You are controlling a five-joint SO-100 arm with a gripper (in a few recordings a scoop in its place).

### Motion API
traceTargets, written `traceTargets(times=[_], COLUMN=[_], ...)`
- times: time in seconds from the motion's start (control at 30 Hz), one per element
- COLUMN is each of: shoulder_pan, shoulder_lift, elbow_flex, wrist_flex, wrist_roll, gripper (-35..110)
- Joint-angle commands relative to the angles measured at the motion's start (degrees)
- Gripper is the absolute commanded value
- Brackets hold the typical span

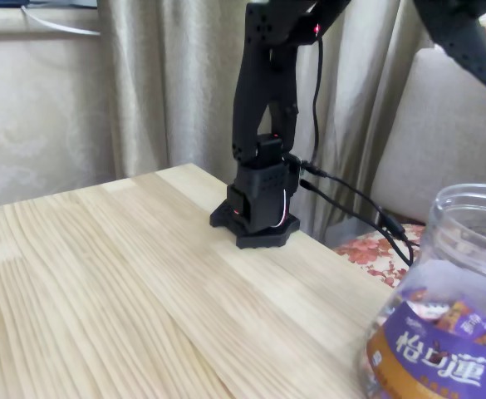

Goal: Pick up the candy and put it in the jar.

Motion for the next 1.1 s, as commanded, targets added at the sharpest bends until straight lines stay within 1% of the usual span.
traceTargets(times=[0.0, 0.67, 0.7, 0.77, 0.8, 0.97, 1.07], shoulder_pan=[-0.5, 4.2, 4.2, 4.5, 4.7, 5.8, 6.6], shoulder_lift=[1.8, -6.8, -7.0, -7.4, -7.5, -7.0, -6.9], elbow_flex=[-1.6, -2.4, -2.3, -2.3, -2.3, -2.2, -2.2], wrist_flex=[-0.7, -6.7, -6.8, -6.5, -6.3, -6.2, -6.3], wrist_roll=[-0.4, 1.4, 1.2, 0.8, 0.5, -0.7, -1.2], gripper=[0, 0, 2, 16, 19, 28, 28])
